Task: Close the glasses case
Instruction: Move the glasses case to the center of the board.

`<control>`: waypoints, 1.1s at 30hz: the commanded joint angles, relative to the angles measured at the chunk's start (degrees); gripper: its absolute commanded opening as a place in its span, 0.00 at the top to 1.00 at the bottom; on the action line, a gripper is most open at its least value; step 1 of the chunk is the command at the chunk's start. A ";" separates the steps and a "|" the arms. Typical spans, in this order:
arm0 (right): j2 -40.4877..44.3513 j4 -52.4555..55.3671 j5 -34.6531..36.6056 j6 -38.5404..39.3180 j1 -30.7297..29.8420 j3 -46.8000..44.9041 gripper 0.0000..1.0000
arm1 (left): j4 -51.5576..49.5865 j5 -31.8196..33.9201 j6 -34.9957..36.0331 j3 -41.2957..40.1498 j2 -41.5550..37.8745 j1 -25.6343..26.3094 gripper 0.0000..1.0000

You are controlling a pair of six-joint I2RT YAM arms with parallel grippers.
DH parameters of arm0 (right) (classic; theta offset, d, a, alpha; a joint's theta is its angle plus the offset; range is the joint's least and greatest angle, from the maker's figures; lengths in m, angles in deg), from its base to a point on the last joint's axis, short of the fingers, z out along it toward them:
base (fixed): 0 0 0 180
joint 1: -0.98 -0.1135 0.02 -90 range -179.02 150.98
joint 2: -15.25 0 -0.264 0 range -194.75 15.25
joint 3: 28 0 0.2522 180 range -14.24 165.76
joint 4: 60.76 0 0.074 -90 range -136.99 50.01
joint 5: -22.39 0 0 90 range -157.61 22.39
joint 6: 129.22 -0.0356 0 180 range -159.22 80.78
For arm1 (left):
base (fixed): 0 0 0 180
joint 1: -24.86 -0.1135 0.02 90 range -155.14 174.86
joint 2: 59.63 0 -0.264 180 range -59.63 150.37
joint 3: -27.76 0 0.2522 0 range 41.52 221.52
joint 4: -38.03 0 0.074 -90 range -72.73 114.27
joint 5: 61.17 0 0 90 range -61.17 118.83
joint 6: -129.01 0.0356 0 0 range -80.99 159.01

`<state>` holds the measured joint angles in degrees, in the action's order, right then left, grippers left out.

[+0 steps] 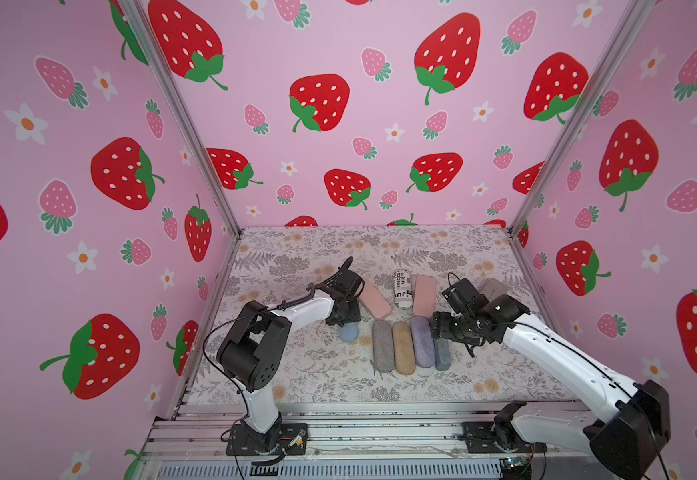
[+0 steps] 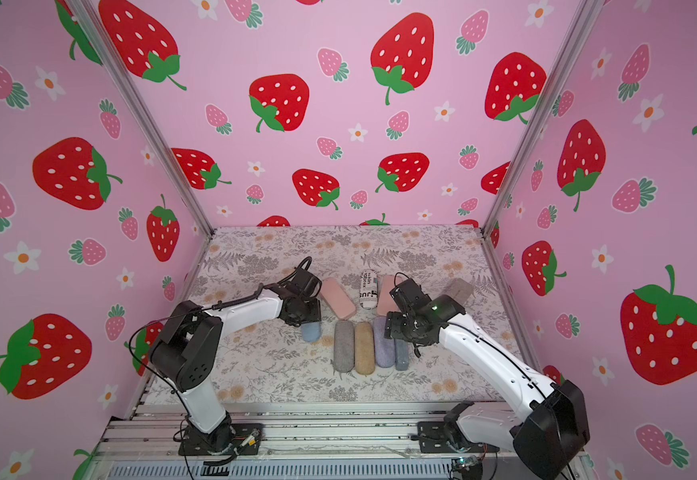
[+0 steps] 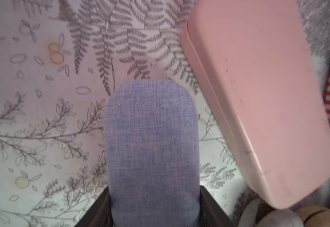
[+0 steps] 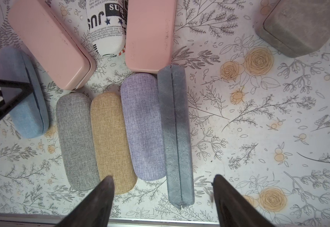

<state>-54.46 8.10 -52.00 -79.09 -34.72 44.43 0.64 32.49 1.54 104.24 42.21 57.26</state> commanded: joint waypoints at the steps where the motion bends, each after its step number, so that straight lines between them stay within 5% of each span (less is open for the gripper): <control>1: 1.50 0.36 0.27 -0.81 0.29 -0.46 0.20 | -0.30 -0.32 -3.11 -3.45 -1.35 2.76 0.42; 12: 5.44 0.19 -0.94 -1.34 0.33 -2.39 0.20 | -2.12 2.96 -7.59 -5.14 -4.31 11.31 0.42; 33: 4.75 -0.06 -1.20 -2.22 0.31 -4.58 0.20 | -4.02 4.75 -9.33 -5.99 -6.49 14.58 0.41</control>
<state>-49.46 8.10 -52.81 -80.60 -34.59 40.41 -2.05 35.96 -6.38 97.27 35.56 71.34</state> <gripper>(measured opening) 0.801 0.596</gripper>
